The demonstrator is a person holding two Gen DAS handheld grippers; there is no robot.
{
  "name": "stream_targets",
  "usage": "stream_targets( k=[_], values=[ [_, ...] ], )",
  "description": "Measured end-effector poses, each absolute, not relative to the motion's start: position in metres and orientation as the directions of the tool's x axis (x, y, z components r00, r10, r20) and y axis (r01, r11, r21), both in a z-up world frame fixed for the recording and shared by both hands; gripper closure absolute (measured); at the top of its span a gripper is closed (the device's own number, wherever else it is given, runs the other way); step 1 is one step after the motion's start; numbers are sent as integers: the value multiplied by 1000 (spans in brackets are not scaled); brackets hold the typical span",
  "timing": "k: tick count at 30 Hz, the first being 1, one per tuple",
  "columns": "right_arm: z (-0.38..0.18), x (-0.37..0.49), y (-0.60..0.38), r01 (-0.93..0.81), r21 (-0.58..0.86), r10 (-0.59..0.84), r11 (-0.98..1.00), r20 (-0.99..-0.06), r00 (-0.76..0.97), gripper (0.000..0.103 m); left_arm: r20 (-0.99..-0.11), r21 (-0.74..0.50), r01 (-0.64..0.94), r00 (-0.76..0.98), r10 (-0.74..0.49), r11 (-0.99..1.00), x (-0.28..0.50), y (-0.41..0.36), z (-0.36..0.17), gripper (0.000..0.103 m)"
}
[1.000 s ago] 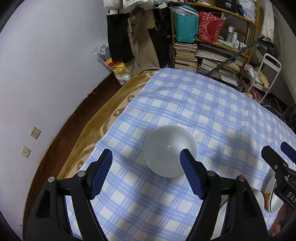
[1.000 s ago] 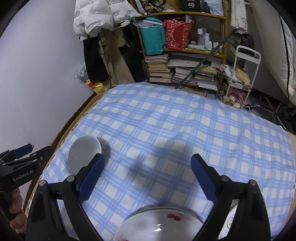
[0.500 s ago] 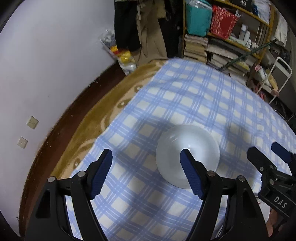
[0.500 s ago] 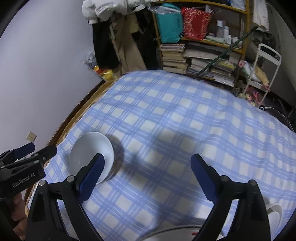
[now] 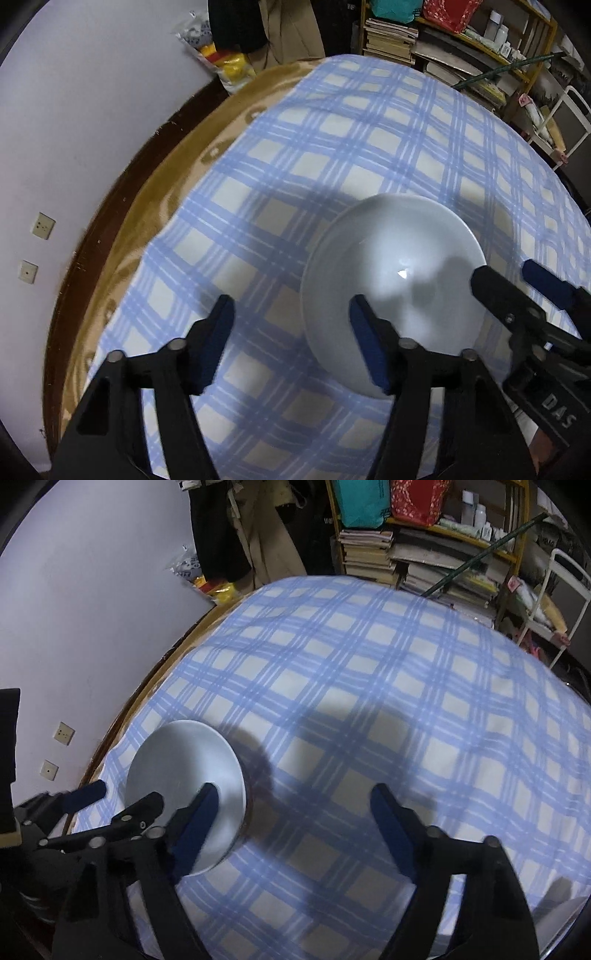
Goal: Organize plates and bowls
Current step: 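Grasp the rim of the plain white bowl with the right gripper, then carry the white bowl with the right gripper over the nested bowls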
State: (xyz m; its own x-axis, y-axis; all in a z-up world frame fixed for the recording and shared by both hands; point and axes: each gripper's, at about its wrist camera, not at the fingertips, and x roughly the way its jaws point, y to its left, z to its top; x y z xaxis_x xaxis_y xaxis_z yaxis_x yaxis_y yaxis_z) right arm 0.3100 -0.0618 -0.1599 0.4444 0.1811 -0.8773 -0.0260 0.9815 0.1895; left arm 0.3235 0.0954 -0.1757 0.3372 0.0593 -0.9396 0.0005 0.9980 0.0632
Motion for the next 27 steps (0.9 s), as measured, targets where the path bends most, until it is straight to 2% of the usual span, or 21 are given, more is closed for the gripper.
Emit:
stream_targets(
  k=[1, 2, 3, 5, 7, 10, 13, 17, 27],
  values=[
    [-164, 312, -61, -22, 203, 192, 979, -882, 430, 36, -938, 67, 2, 342, 62, 998, 324, 94, -176, 47],
    [-168, 313, -61, -19, 227, 214, 974, -883, 417, 44, -936, 69, -1, 347, 65, 998, 325, 94, -177, 59],
    [-170, 315, -60, -16, 234, 220, 972, -886, 409, 49, -936, 60, -6, 346, 58, 998, 326, 94, -178, 65],
    [-175, 315, -57, -20, 242, 230, 970, -888, 398, 63, -938, 6, -18, 346, 11, 1000, 329, 97, -181, 81],
    [-179, 315, -54, -23, 266, 254, 964, -887, 385, 72, -938, -73, -24, 341, -60, 997, 331, 99, -182, 92],
    [-182, 314, -43, -51, 255, 256, 966, -896, 362, 89, -935, -47, 0, 351, -44, 999, 328, 91, -179, 94],
    [-180, 305, -34, -81, 228, 242, 970, -898, 368, 90, -935, -21, 9, 355, -23, 1000, 323, 89, -177, 93],
    [-173, 288, -42, -55, 277, 277, 959, -884, 377, 91, -932, -118, -7, 346, -108, 993, 313, 99, -167, 93],
    [-127, 244, -81, 1, 342, 306, 940, -841, 447, 91, -903, -92, 59, 415, -108, 994, 271, 63, -120, 94]
  ],
)
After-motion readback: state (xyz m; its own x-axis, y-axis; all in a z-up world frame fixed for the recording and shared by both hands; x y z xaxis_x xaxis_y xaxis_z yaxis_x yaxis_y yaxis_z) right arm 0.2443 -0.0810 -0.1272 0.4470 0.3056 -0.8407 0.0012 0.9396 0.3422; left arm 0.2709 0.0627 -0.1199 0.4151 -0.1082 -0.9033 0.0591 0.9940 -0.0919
